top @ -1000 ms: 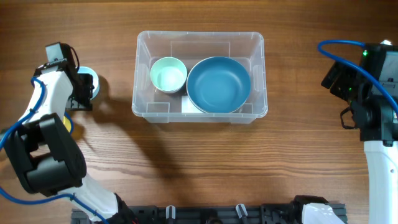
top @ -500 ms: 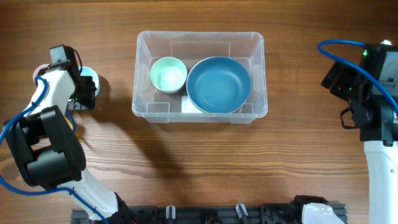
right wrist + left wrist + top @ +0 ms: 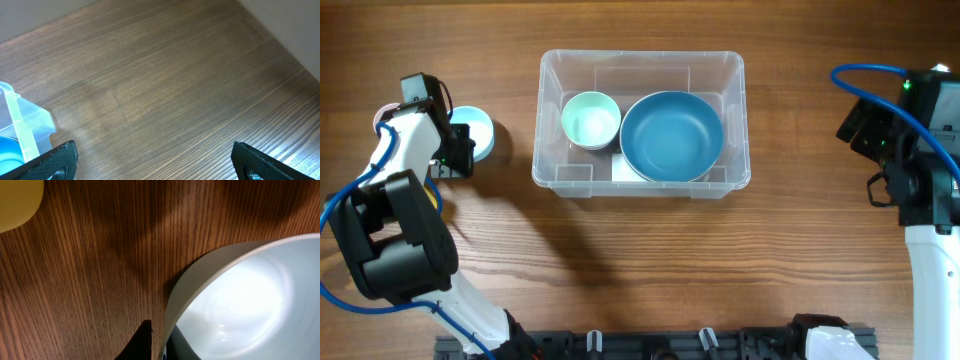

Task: Pack container
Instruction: 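Grasp the light blue bowl rim and lift it toward the container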

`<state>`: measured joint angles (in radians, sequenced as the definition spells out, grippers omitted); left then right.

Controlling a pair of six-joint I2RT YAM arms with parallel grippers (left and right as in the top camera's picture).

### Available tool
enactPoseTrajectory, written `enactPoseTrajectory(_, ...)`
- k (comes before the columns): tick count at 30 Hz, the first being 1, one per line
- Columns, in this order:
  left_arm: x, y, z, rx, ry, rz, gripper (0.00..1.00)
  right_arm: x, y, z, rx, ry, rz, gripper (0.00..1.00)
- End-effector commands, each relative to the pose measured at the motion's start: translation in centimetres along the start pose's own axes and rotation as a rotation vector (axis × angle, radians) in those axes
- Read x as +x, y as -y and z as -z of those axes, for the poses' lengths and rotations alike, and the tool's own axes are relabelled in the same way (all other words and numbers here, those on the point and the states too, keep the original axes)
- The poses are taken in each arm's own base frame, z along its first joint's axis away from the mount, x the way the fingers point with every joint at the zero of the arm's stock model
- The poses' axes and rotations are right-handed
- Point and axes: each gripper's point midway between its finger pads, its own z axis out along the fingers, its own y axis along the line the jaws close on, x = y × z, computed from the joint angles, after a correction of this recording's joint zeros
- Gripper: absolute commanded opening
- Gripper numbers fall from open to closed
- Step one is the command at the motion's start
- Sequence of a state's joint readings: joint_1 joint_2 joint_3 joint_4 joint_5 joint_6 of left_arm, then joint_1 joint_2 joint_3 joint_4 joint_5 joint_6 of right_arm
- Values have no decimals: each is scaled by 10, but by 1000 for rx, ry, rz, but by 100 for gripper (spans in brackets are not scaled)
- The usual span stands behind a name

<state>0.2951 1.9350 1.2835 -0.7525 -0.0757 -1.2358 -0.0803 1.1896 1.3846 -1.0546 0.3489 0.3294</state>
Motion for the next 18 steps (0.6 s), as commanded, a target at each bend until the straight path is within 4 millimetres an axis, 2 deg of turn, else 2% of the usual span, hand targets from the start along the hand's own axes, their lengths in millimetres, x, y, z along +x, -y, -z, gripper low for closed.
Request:
enactPoseTrajectory(1,4,2,6,18,-15,-31,7,-5,3,0,18,13,-18,100)
enactPoseTrajectory(7,10,18,30,93,1,-60,7,-4,3,-1,19,10,-17,100)
enactPoseTrajectory(12,14,36,64,175,60,-139,4,-4,2,-2,20,6,-16,100)
enactPoseTrajectory(18,25,45,107,276,98,-175,4,-4,2,-3,20,4,-14,99)
